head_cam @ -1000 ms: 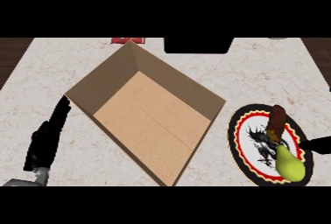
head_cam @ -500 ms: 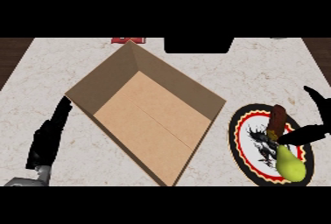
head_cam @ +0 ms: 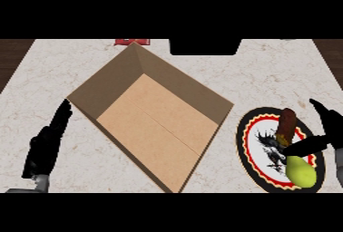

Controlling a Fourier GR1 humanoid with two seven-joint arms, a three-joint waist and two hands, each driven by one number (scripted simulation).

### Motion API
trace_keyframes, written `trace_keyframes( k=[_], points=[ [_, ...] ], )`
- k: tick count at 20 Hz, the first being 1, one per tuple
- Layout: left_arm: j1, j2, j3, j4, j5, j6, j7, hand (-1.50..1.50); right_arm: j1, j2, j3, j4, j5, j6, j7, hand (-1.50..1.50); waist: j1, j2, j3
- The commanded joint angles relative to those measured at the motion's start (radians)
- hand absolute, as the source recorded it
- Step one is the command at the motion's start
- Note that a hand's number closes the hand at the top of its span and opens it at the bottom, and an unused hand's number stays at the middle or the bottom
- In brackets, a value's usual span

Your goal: Pick the sweet potato from the plate and place it in the cardboard box

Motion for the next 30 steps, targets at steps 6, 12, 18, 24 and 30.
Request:
trace_keyframes(
  k=[6,12,18,24,30],
  points=[
    [-0.031,-0.064,0.059,0.033,-0.07,-0.04,-0.001,0.0,0.037,0.096,-0.064,0.025,0.109,0.023,-0.08,-1.5,-0.002,0.0,0.0],
    [-0.016,-0.088,0.093,0.004,-0.089,-0.071,0.013,0.0,-0.004,0.163,-0.1,0.172,0.187,-0.014,-0.158,-1.5,0.001,0.001,0.0],
    [0.01,-0.09,0.131,-0.077,-0.085,-0.153,0.07,0.0,-0.026,0.208,-0.126,0.129,0.227,0.036,-0.125,-1.5,0.001,0.0,0.0],
    [-0.041,-0.144,0.136,-0.029,-0.149,-0.133,0.041,0.0,-0.073,0.216,-0.18,0.247,0.255,0.044,-0.201,-1.5,0.001,0.001,0.0],
    [-0.014,-0.211,0.109,0.03,-0.213,-0.106,-0.016,0.0,-0.055,0.235,-0.177,0.27,0.3,0.051,-0.22,-1.5,0.0,0.001,0.0]
  ],
)
